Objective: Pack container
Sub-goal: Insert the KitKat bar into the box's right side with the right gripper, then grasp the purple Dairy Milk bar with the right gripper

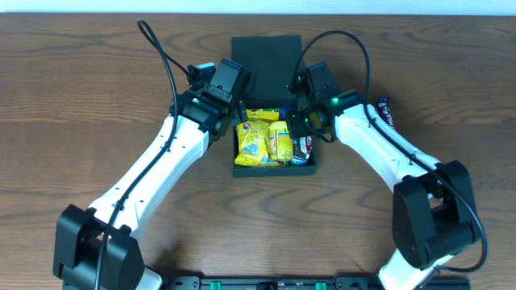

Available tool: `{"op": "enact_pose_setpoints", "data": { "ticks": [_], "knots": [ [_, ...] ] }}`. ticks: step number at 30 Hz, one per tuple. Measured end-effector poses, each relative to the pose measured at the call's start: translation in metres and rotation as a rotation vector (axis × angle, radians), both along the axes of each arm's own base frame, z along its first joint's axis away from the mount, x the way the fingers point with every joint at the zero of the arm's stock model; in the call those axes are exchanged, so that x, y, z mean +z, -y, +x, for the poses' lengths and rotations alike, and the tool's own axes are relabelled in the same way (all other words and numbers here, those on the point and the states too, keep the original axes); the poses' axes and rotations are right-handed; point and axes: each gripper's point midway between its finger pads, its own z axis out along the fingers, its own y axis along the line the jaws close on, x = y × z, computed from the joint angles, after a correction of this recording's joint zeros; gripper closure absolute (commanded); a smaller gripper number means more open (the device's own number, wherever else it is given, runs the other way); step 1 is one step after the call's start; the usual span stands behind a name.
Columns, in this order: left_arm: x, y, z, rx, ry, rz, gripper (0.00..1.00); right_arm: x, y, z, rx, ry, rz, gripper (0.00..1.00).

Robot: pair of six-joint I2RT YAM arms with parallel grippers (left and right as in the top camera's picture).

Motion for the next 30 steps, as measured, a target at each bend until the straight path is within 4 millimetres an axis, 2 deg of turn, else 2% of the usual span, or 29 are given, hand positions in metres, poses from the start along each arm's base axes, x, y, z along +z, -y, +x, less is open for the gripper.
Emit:
{"op": "enact_pose_setpoints", "data": {
  "ticks": [4, 7, 9, 11, 13, 14, 15, 16, 19, 22, 27, 30],
  "knots": [
    [0.0, 0.0, 0.0, 0.0, -0.001, 0.001, 0.05, 0.001, 0.016, -0.006, -0.024, -0.042, -0.034, 0.99],
    [0.0, -0.001, -0.001, 0.0, -0.004, 0.002, 0.05, 0.028, 0.048, 0.009, -0.106, 0.021, -0.066, 0.98],
    [-0.001, -0.001, -0.002, 0.0, -0.009, 0.005, 0.05, 0.058, 0.083, 0.022, -0.187, 0.101, -0.085, 0.96],
    [-0.001, -0.001, -0.003, -0.001, -0.013, 0.005, 0.05, 0.088, 0.134, 0.034, -0.293, 0.176, -0.108, 0.95],
    [-0.002, 0.0, -0.003, -0.004, -0.017, -0.002, 0.05, 0.093, 0.179, 0.037, -0.386, 0.185, -0.135, 0.87],
    [-0.002, 0.001, -0.004, -0.007, -0.02, -0.008, 0.05, 0.085, 0.202, 0.037, -0.422, 0.161, -0.152, 0.77],
    [-0.002, 0.002, -0.004, -0.008, -0.021, -0.009, 0.05, 0.077, 0.215, 0.036, -0.446, 0.137, -0.16, 0.65],
    [-0.003, 0.003, -0.004, -0.011, -0.024, -0.015, 0.05, 0.063, 0.227, 0.035, -0.441, 0.103, -0.171, 0.59],
    [-0.003, 0.004, -0.005, -0.014, -0.028, -0.023, 0.05, 0.029, 0.239, 0.034, -0.407, 0.026, -0.187, 0.53],
    [-0.004, 0.005, -0.005, -0.018, -0.031, -0.028, 0.05, 0.005, 0.24, 0.033, -0.357, -0.019, -0.198, 0.48],
    [-0.004, 0.006, -0.005, -0.019, -0.032, -0.03, 0.05, -0.018, 0.239, 0.034, -0.291, -0.055, -0.208, 0.51],
    [-0.004, 0.006, -0.005, -0.019, -0.032, -0.03, 0.05, -0.039, 0.238, 0.031, -0.276, -0.105, -0.21, 0.53]
  ]
}}
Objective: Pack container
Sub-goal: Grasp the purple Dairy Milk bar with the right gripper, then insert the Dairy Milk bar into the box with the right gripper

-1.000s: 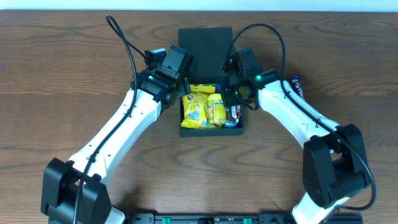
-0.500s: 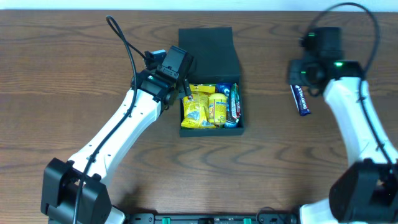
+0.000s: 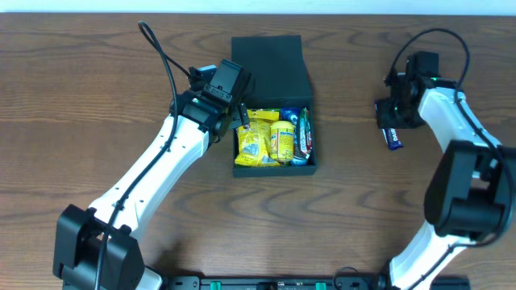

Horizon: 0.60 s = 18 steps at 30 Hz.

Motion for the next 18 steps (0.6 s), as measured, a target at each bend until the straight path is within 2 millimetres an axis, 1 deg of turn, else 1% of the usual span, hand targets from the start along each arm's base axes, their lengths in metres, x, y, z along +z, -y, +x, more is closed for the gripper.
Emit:
{"op": "enact_pose_setpoints", "data": {
  "ticks": [3, 5, 6, 8, 11, 12, 18],
  "knots": [
    [0.0, 0.0, 0.0, 0.0, 0.0, 0.0, 0.05, -0.019, 0.0, -0.005, 0.006, -0.048, 0.004, 0.54],
    [0.0, 0.0, 0.0, 0.0, 0.0, 0.0, 0.05, -0.025, -0.001, -0.006, 0.01, -0.062, 0.009, 0.59],
    [0.0, 0.0, 0.0, 0.0, 0.0, 0.0, 0.05, -0.025, -0.001, -0.005, 0.012, -0.058, 0.008, 0.59],
    [0.0, 0.0, 0.0, 0.0, 0.0, 0.0, 0.05, -0.025, 0.0, -0.005, 0.013, -0.055, 0.008, 0.64],
    [0.0, 0.0, 0.0, 0.0, 0.0, 0.0, 0.05, -0.025, 0.0, -0.004, 0.016, -0.055, 0.007, 0.81],
    [0.0, 0.0, 0.0, 0.0, 0.0, 0.0, 0.05, -0.025, -0.001, -0.005, 0.015, -0.055, 0.009, 0.85],
    [0.0, 0.0, 0.0, 0.0, 0.0, 0.0, 0.05, -0.024, -0.005, -0.005, 0.005, -0.058, 0.042, 0.92]
  ]
}}
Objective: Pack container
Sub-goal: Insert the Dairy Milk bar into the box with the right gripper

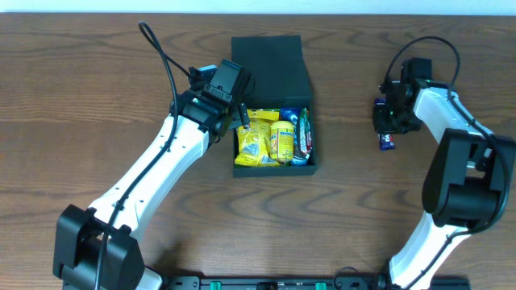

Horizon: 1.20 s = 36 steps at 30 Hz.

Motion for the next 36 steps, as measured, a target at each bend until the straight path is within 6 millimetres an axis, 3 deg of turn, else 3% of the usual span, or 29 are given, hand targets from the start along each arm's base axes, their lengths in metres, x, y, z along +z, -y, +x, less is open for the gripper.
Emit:
{"op": "enact_pose_setpoints", "data": {
  "ticks": [4, 8, 9, 10, 12, 14, 17, 21, 23, 24, 25, 26, 28, 31, 33, 36],
  "knots": [
    [0.0, 0.0, 0.0, 0.0, 0.001, 0.0, 0.05, 0.007, -0.013, -0.007, -0.007, -0.04, 0.061, 0.97],
    [0.0, 0.0, 0.0, 0.0, 0.0, 0.0, 0.05, 0.05, -0.037, 0.006, 0.008, 0.032, 0.091, 0.97],
    [0.0, 0.0, 0.0, 0.0, 0.0, 0.0, 0.05, 0.068, -0.049, 0.01, 0.026, 0.075, 0.106, 0.97],
    [0.0, 0.0, 0.0, 0.0, 0.001, -0.001, 0.05, 0.109, -0.081, 0.014, 0.076, 0.165, 0.148, 0.97],
    [0.0, 0.0, 0.0, 0.0, 0.002, -0.001, 0.05, 0.136, -0.114, 0.009, 0.112, 0.206, 0.192, 0.94],
    [0.0, 0.0, 0.0, -0.001, 0.001, -0.001, 0.05, 0.146, -0.142, -0.001, 0.135, 0.199, 0.233, 0.94],
    [0.0, 0.001, 0.0, -0.001, 0.0, -0.003, 0.05, 0.141, -0.182, -0.014, 0.153, 0.154, 0.287, 0.97],
    [0.0, 0.0, 0.0, -0.002, -0.003, -0.002, 0.05, 0.122, -0.206, -0.028, 0.144, 0.078, 0.307, 0.96],
    [0.0, 0.0, -0.001, -0.002, -0.003, -0.001, 0.05, 0.116, -0.21, -0.03, 0.133, 0.057, 0.308, 0.96],
    [0.0, 0.0, -0.001, -0.002, -0.004, -0.001, 0.05, 0.113, -0.213, -0.032, 0.131, 0.045, 0.309, 0.89],
    [0.0, 0.0, -0.001, -0.002, -0.004, -0.001, 0.05, 0.11, -0.215, -0.033, 0.13, 0.036, 0.309, 0.7],
    [0.0, 0.0, -0.001, -0.002, -0.004, -0.001, 0.05, 0.109, -0.216, -0.034, 0.124, 0.029, 0.31, 0.59],
    [0.0, 0.0, -0.001, -0.002, -0.004, -0.001, 0.05, 0.108, -0.22, -0.036, 0.127, 0.025, 0.312, 0.47],
    [-0.001, -0.001, -0.002, -0.002, -0.01, 0.002, 0.06, 0.108, -0.22, -0.038, 0.126, 0.018, 0.313, 0.45],
    [-0.003, -0.002, -0.005, -0.005, -0.024, 0.011, 0.09, 0.106, -0.217, -0.043, 0.12, -0.004, 0.304, 0.5],
    [-0.002, -0.007, -0.014, -0.018, -0.053, 0.033, 0.09, 0.108, -0.198, -0.05, 0.089, -0.031, 0.262, 0.49]
  ]
}}
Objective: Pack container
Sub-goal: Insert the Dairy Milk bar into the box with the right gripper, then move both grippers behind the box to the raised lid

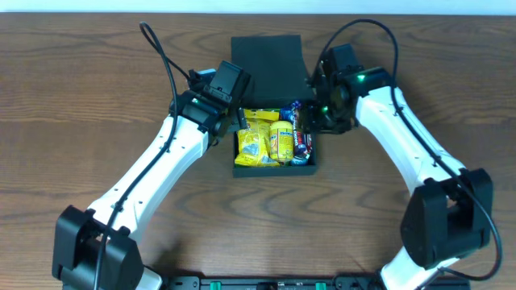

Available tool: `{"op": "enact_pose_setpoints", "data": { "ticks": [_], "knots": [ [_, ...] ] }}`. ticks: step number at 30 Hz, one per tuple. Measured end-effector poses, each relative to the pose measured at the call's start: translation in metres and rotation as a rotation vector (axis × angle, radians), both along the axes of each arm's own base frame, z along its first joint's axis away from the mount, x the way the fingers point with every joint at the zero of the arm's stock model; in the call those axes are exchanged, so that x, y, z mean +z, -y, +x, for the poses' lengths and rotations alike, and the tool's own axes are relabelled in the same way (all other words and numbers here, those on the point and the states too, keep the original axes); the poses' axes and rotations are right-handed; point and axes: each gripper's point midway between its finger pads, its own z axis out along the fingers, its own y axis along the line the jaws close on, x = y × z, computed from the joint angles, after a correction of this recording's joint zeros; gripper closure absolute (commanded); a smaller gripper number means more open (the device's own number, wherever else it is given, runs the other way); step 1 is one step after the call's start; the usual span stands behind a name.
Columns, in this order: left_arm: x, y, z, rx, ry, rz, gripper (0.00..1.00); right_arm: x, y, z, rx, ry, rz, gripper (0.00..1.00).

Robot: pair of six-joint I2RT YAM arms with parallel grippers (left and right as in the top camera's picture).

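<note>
The black box (pixel 274 167) stands open at mid table, its lid (pixel 270 60) folded back behind it. Yellow snack packs (pixel 260 141) and dark wrapped bars (pixel 301 143) fill it. At the box's back right corner my right gripper (pixel 306 113) is shut on a blue snack bar (pixel 294 106) that hangs just over the contents. My left gripper (pixel 239 121) sits at the box's left rim; the overhead view does not show how its jaws stand.
Brown wooden table (pixel 81 80) on all sides. Both arms reach in from the front and flank the box. A black cable (pixel 161 56) loops over the left arm. The table's far edge runs along the top of the view.
My right gripper was out at the right of the table over the blue bar. It is now at the box's back right corner with the bar in it. The left arm has not moved.
My right gripper stood at the box's right side while the blue bar lay on the table to the right. Then it was out over the bar, and a little later low on it. The bar has left the table and is now held over the box.
</note>
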Motion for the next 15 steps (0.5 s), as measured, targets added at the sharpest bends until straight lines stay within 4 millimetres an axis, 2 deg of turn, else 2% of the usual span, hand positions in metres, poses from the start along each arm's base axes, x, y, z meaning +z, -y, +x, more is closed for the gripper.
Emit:
{"op": "enact_pose_setpoints", "data": {
  "ticks": [2, 5, 8, 9, 10, 12, 15],
  "knots": [
    [0.008, -0.005, -0.009, -0.007, -0.007, 0.006, 0.09, 0.012, 0.014, -0.002, -0.018, 0.021, -0.025, 0.48],
    [0.04, -0.012, -0.028, -0.017, 0.035, -0.014, 0.09, 0.054, 0.033, -0.012, -0.035, 0.113, -0.039, 0.48],
    [0.077, -0.011, -0.048, -0.066, 0.137, -0.058, 0.06, 0.093, 0.043, -0.03, -0.04, 0.264, -0.022, 0.41],
    [0.085, -0.01, -0.056, -0.085, 0.169, -0.071, 0.04, 0.102, 0.046, -0.04, -0.04, 0.31, -0.017, 0.36],
    [0.091, -0.009, -0.067, -0.112, 0.206, -0.088, 0.03, 0.108, 0.048, -0.045, -0.039, 0.364, -0.006, 0.35],
    [0.092, -0.008, -0.083, -0.145, 0.262, -0.123, 0.02, 0.106, 0.052, -0.059, -0.041, 0.439, 0.006, 0.29],
    [0.07, -0.019, -0.101, -0.149, 0.273, -0.131, 0.02, 0.082, 0.06, -0.086, -0.051, 0.45, 0.004, 0.24]
  ]
}}
